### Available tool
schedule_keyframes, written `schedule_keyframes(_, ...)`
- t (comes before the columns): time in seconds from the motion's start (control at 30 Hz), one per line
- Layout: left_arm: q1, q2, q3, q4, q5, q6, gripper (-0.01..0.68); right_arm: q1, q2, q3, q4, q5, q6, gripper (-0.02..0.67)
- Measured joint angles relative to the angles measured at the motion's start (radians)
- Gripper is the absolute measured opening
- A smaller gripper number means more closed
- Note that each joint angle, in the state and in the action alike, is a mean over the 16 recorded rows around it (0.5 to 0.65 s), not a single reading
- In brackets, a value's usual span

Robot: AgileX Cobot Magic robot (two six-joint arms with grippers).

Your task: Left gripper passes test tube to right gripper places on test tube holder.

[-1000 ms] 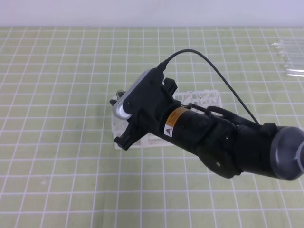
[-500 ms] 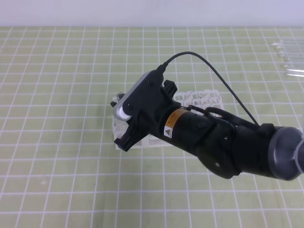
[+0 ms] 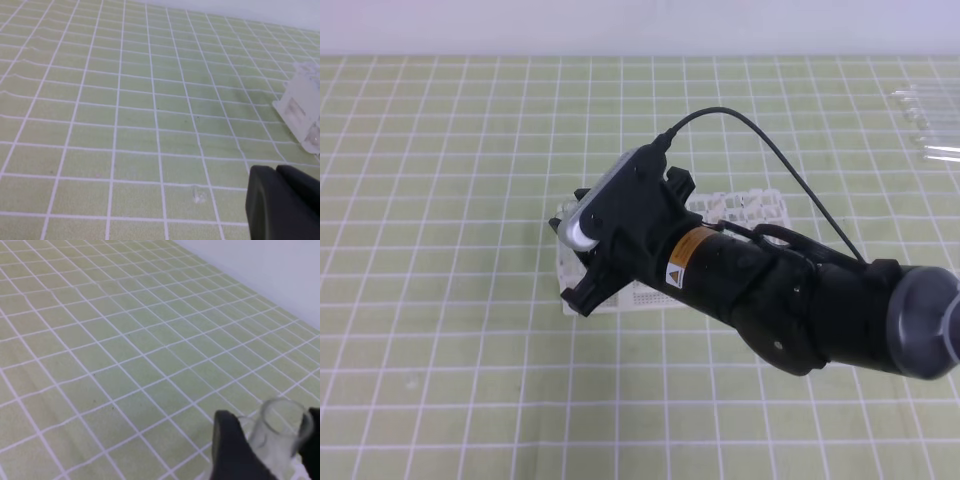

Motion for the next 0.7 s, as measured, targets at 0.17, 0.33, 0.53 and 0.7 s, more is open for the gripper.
schedule_keyframes(0.17, 0.000, 0.005, -0.003, -0.001, 0.004, 0.000, -0.003, 0.000, -0.008, 0.000, 0.000, -0.001, 0.001, 0.273)
schedule_keyframes(0.33, 0.000, 0.000, -0.001, 0.000, 0.002, 0.000, -0.003, 0.000, -0.016, 0.000, 0.000, -0.003, 0.001, 0.263)
schedule_keyframes(0.53, 0.000, -0.008, 0.002, 0.001, -0.003, 0.000, -0.003, 0.000, -0.021, -0.001, 0.000, -0.005, 0.000, 0.252)
schedule_keyframes(0.7, 0.000, -0.014, 0.003, 0.001, -0.005, 0.000, -0.003, 0.000, -0.026, -0.001, 0.000, -0.005, -0.010, 0.250)
